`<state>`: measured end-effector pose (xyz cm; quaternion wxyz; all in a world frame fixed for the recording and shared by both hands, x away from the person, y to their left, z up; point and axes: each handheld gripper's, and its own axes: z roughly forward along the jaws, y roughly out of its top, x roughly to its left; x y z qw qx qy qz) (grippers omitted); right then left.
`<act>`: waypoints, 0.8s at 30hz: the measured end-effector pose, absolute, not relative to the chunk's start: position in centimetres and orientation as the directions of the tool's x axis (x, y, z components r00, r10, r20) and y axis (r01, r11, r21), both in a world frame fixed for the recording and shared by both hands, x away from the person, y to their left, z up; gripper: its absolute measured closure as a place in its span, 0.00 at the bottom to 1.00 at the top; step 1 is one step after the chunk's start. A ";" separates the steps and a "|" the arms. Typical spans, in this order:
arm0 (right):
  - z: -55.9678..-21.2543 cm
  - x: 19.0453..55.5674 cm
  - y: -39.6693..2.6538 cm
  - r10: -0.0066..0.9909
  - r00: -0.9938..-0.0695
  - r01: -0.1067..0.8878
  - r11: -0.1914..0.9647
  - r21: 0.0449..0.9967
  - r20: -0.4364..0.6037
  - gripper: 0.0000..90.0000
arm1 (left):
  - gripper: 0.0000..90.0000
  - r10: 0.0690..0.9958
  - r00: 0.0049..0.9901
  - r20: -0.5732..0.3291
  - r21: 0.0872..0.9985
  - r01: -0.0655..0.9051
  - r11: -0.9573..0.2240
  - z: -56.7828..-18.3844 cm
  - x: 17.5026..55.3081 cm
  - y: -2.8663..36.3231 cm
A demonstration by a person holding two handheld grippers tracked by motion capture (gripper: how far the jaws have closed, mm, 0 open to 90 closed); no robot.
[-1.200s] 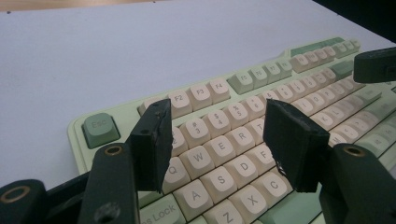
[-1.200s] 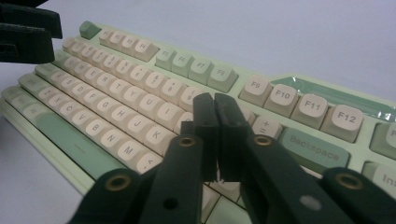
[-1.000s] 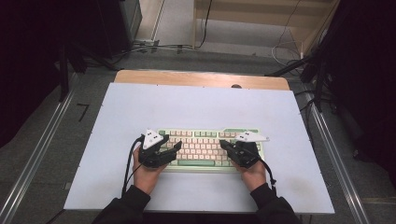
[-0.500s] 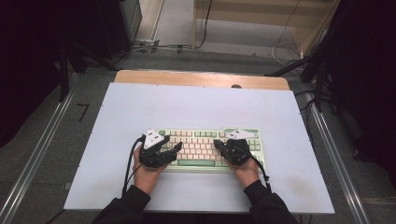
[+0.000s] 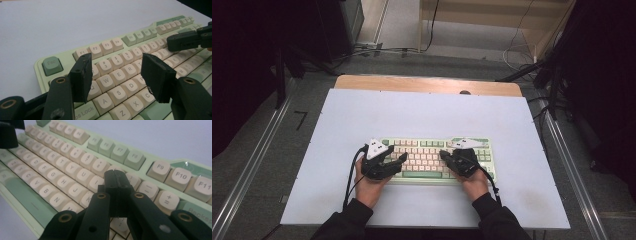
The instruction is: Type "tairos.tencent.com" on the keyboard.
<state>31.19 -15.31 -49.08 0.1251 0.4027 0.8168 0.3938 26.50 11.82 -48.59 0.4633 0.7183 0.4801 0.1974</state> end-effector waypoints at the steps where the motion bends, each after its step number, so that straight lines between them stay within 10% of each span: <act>1: -49.0 31.2 -15.3 0.759 -0.641 0.563 0.366 0.741 0.112 0.97 | 0.48 0.873 0.461 -0.162 0.855 0.507 -0.110 -48.6 26.5 11.8; 6: -48.6 30.9 -15.4 0.751 -0.649 0.550 0.353 0.757 0.122 0.97 | 0.48 0.872 0.462 -0.161 0.855 0.506 -0.110 -48.6 26.5 11.8; 16: -47.2 30.4 -16.5 0.753 -0.644 0.517 0.298 0.803 0.135 0.32 | 0.48 0.872 0.462 -0.163 0.856 0.505 -0.108 -48.5 26.5 11.9; 24: -46.3 29.4 -17.4 0.740 -0.660 0.500 0.301 0.812 0.132 0.28 | 0.48 0.872 0.462 -0.163 0.856 0.506 -0.108 -48.5 26.5 11.9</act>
